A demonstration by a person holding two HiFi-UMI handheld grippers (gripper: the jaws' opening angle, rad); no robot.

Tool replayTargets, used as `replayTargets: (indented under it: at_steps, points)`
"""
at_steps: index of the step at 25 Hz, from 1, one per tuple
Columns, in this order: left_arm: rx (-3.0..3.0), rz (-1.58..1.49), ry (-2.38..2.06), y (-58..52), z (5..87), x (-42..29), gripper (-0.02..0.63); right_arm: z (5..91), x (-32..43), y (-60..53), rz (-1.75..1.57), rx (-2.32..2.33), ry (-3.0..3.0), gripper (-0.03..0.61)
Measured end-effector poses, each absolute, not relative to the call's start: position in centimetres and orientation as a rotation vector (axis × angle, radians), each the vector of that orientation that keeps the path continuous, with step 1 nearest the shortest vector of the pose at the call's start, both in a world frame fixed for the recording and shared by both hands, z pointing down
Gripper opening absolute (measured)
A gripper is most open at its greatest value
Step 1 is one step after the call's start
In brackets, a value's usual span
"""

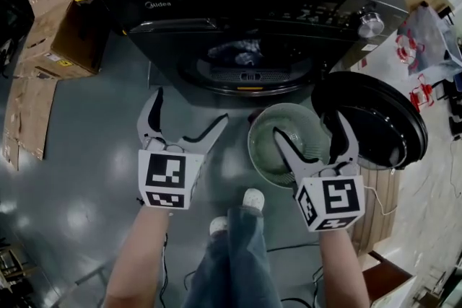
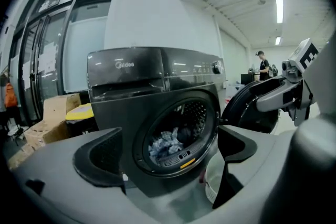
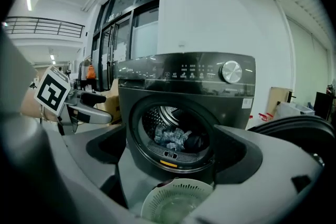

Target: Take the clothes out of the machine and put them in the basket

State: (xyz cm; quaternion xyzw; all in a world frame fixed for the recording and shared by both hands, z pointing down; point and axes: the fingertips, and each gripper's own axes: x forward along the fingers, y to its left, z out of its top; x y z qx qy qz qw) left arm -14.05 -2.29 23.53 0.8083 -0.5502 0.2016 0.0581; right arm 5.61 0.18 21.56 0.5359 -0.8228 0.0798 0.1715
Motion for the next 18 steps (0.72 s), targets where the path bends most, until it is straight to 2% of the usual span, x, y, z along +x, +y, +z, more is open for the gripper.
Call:
replayTargets:
  at_steps: [18]
  points:
    - [2.241,0.653,-1.695,-6.7,36.9,-13.4,0.563,37.8,6.0,-6.6,0.379,1.363,-2.333,0.499]
